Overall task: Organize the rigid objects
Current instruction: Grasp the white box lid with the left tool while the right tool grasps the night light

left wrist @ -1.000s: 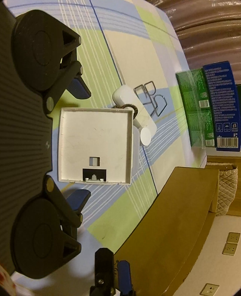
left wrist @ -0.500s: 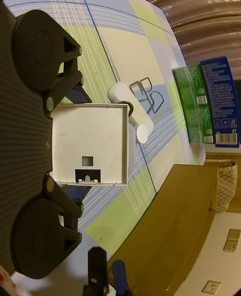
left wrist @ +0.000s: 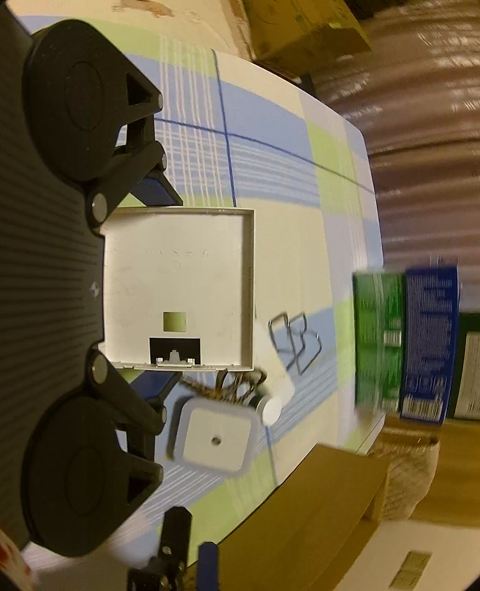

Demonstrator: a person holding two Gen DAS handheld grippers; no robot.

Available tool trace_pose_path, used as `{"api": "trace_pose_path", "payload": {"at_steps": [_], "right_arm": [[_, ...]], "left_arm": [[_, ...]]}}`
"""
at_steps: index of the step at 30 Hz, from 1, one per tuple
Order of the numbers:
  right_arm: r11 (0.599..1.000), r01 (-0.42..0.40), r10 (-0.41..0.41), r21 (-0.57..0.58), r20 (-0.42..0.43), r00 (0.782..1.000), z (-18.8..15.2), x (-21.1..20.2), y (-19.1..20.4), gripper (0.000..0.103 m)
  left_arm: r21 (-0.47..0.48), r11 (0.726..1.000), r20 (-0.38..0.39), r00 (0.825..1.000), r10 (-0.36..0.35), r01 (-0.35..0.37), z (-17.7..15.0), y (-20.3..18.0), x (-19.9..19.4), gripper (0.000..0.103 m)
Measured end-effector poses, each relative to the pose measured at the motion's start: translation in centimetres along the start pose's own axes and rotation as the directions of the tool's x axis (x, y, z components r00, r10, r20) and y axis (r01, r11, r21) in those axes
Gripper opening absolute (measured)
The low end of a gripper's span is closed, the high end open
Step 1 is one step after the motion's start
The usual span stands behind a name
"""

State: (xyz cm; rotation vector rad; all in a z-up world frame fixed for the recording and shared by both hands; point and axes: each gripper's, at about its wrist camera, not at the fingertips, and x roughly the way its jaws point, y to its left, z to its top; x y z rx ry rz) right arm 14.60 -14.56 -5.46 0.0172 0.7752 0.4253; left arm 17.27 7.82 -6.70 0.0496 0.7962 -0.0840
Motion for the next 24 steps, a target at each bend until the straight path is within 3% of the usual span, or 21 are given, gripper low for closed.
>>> {"api": "trace_pose_path", "payload": {"at_steps": [8,11,20,22,24], "right_arm": [[0.999,0.021,-0.021,0.027,0.005,1.0,1.2,3.2,2.9,0.077],[0.995,0.054,-0.055,0.084,0.009,0.998,1.9,4.3,3.7,0.077],[0.984,0.144,-0.145,0.106,-0.004,0.989,3.2,8.0,5.7,0.076],[0.984,0.149,-0.149,0.103,-0.002,0.989,3.1,8.1,5.6,0.065],[0.986,0.142,-0.142,0.088,-0.007,0.99,3.0,7.9,5.3,0.065]], "left_arm": [[-0.026,1.0,0.02,1.0,0.017,-0.016,0.8,1.1,0.4,0.085],[-0.034,0.999,0.032,0.999,0.037,-0.036,1.1,1.5,0.3,0.085],[-0.078,0.997,0.035,0.999,0.026,-0.023,1.2,2.8,0.3,0.085],[-0.08,0.997,0.04,0.999,0.019,-0.016,1.3,2.9,0.2,0.085],[-0.078,0.997,0.038,0.999,0.006,-0.003,1.3,2.8,0.2,0.085]]}}
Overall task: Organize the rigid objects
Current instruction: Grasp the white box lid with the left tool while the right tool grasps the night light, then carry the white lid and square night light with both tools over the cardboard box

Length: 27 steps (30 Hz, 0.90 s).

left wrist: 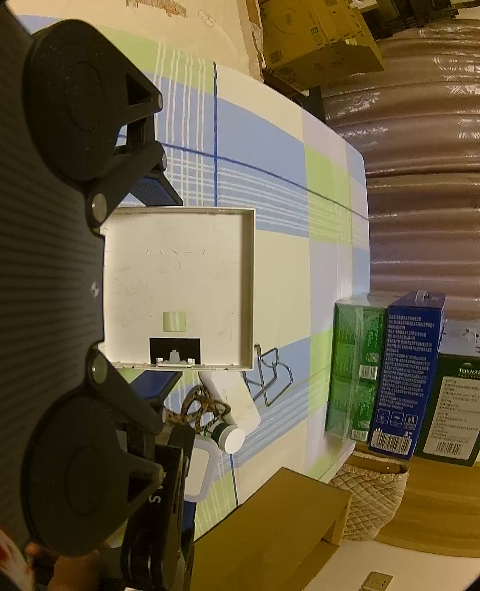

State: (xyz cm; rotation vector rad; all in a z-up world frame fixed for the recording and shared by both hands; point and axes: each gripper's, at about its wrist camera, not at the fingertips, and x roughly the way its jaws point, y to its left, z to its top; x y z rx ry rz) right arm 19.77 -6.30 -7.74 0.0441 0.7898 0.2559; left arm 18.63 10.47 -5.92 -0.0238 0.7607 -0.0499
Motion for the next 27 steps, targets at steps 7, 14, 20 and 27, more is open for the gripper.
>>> {"api": "trace_pose_path", "payload": {"at_steps": [7,14,20,27], "right_arm": [[0.97,-0.12,0.103,-0.21,-0.089,0.991,-0.8,-2.6,-1.9,0.064],[0.964,-0.138,0.117,-0.228,-0.104,0.988,-2.9,-4.0,-5.3,0.064],[0.981,-0.079,0.071,-0.176,-0.051,0.996,-3.3,-3.9,-5.1,0.064],[0.993,-0.018,0.015,-0.113,-0.023,1.0,-3.7,-4.2,-4.8,0.062]], "left_arm": [[0.031,0.998,-0.014,0.998,-0.057,0.057,-0.1,-1.1,0.0,0.085],[0.04,0.994,-0.014,0.995,-0.098,0.099,-0.2,-2.0,0.1,0.085],[0.042,0.993,-0.033,0.994,-0.106,0.108,-0.4,-2.2,0.4,0.085],[0.053,0.99,-0.038,0.991,-0.128,0.13,-0.4,-2.8,0.5,0.085]]}}
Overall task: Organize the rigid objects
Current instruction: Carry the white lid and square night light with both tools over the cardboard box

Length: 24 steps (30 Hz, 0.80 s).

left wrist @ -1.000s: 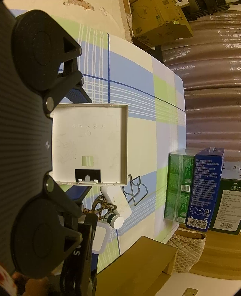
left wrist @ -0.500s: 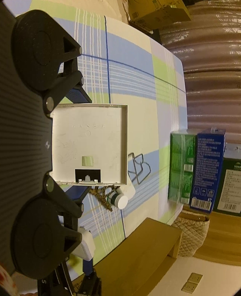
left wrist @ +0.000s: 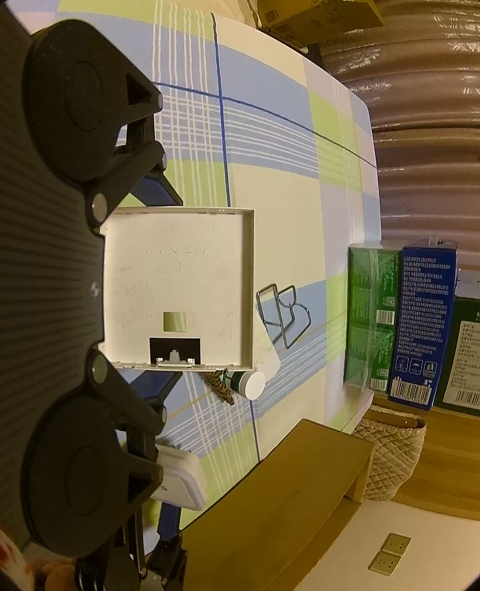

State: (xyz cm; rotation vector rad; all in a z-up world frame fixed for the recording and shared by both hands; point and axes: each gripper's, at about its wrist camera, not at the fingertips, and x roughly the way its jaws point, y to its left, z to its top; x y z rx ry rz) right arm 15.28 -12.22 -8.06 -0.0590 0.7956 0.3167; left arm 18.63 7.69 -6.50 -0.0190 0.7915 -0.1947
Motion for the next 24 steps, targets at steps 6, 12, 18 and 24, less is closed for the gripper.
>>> {"api": "trace_pose_path", "payload": {"at_steps": [6,12,18,24], "right_arm": [[1.0,-0.003,0.003,-0.015,0.01,1.0,0.1,-0.7,-0.1,0.061],[1.0,-0.007,0.008,-0.022,0.03,1.0,0.4,-2.6,-0.4,0.061],[1.0,-0.02,0.02,-0.002,0.044,0.999,0.8,-5.5,-1.4,0.061],[0.999,-0.054,0.053,0.009,0.074,0.996,1.3,-9.2,-1.9,0.061]], "left_arm": [[0.007,1.0,0.021,1.0,-0.014,0.014,-0.1,-0.6,-0.5,0.085],[0.015,1.0,0.017,1.0,-0.025,0.025,-0.8,-1.8,-1.5,0.085],[-0.015,1.0,0.011,1.0,0.016,-0.016,-0.7,-3.3,-3.8,0.085],[-0.077,0.994,0.018,0.997,0.074,-0.072,-0.6,-5.1,-7.6,0.085]]}}
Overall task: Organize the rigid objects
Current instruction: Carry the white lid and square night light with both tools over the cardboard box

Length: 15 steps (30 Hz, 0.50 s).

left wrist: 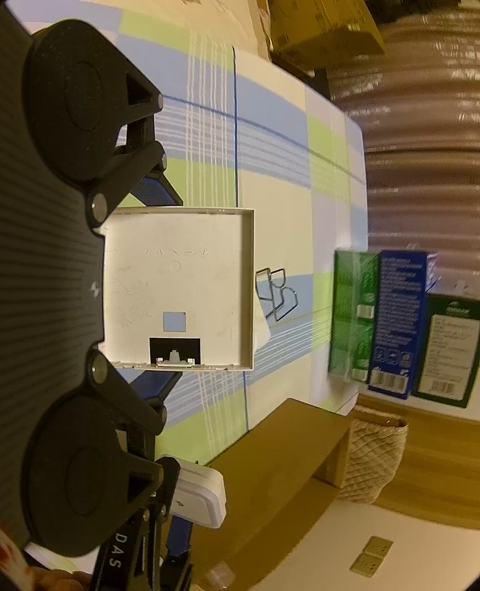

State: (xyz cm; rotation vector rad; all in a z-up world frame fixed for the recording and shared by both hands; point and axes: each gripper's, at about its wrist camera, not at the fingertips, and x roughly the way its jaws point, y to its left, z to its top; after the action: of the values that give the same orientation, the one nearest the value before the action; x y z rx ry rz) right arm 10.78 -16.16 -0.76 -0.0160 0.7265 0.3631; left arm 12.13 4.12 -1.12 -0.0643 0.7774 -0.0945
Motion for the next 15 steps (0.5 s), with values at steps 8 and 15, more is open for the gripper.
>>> {"api": "trace_pose_path", "payload": {"at_steps": [8,15], "right_arm": [[0.999,-0.052,0.052,0.002,0.021,0.998,0.5,-4.3,0.1,0.061],[0.998,-0.067,0.067,0.005,0.028,0.997,0.1,-6.8,-0.2,0.061]], "left_arm": [[-0.034,0.999,0.005,1.0,0.03,-0.03,-1.3,-1.8,-4.6,0.085],[-0.043,0.999,0.006,1.0,0.029,-0.028,-2.4,-2.9,-6.8,0.085]]}}
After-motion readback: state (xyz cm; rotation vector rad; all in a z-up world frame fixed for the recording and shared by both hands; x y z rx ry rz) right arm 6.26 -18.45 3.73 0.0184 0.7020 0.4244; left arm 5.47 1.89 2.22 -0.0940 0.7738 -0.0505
